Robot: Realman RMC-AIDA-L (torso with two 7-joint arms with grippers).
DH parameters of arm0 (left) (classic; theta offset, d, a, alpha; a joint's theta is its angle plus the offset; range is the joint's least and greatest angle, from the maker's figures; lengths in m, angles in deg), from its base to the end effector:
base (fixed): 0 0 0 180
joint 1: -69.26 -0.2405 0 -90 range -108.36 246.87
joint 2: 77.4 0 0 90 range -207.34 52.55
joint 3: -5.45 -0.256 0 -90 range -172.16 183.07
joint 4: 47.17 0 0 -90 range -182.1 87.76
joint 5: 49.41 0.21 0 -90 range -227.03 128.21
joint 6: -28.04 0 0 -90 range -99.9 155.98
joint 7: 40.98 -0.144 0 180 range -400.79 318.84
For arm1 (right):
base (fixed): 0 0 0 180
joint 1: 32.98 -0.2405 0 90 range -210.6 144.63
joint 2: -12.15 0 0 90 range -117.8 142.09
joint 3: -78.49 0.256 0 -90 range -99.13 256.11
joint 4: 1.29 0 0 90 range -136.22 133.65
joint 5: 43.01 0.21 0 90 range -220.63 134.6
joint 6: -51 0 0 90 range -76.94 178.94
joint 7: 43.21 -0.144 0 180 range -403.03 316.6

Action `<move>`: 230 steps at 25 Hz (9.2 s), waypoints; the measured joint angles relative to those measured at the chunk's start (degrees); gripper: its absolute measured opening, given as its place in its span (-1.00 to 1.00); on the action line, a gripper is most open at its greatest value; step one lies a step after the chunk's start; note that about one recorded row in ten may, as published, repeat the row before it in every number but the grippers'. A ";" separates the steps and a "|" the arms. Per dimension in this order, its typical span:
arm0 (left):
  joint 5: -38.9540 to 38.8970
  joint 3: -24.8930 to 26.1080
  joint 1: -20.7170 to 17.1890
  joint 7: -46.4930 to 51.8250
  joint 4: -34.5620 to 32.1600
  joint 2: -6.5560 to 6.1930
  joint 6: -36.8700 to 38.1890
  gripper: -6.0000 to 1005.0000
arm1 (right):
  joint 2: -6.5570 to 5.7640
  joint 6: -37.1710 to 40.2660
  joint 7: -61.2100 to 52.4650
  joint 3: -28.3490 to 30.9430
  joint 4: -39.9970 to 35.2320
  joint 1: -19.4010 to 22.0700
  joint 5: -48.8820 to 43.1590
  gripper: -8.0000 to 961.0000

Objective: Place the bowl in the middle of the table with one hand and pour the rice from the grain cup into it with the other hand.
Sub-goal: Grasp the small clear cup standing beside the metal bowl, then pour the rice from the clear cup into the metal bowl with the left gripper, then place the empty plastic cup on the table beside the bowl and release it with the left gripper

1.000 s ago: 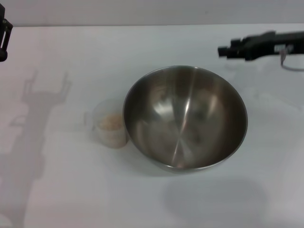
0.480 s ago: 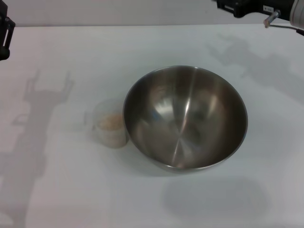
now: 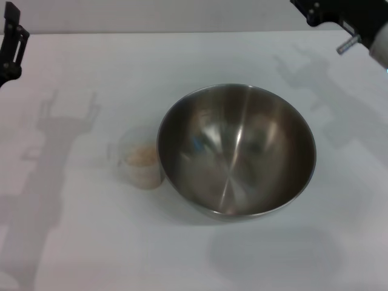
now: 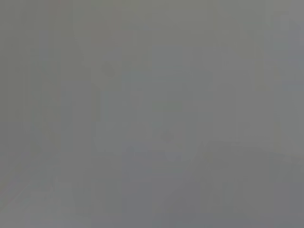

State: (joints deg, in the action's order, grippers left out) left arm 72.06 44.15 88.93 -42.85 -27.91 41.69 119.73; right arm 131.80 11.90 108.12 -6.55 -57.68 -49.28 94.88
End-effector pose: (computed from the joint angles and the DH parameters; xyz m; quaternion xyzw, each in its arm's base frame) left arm -0.2742 0.2919 0.0061 -0.6124 -0.0903 -0.4380 0.6519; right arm 0.2122 0.3844 0.0237 -0.8117 0.0056 0.2457 0.5298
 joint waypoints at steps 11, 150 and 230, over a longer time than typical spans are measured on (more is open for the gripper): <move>0.00 -3.08 -0.97 0.03 0.99 0.01 -0.65 0.41 | -0.04 -20.87 13.54 7.58 20.74 0.54 21.54 0.04; 11.94 -13.09 6.74 -62.60 7.16 0.08 -11.95 -0.93 | -1.26 -21.74 13.98 16.67 34.24 -2.38 23.47 0.03; 10.67 -5.81 4.65 -57.55 14.16 0.10 -22.13 -0.93 | -1.14 -22.72 13.98 18.08 34.92 -2.56 21.89 0.03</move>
State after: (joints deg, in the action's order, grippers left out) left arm 82.73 38.34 93.58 -100.40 -13.74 41.78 97.60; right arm 130.66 -10.81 122.10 11.53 -22.76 -51.83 116.76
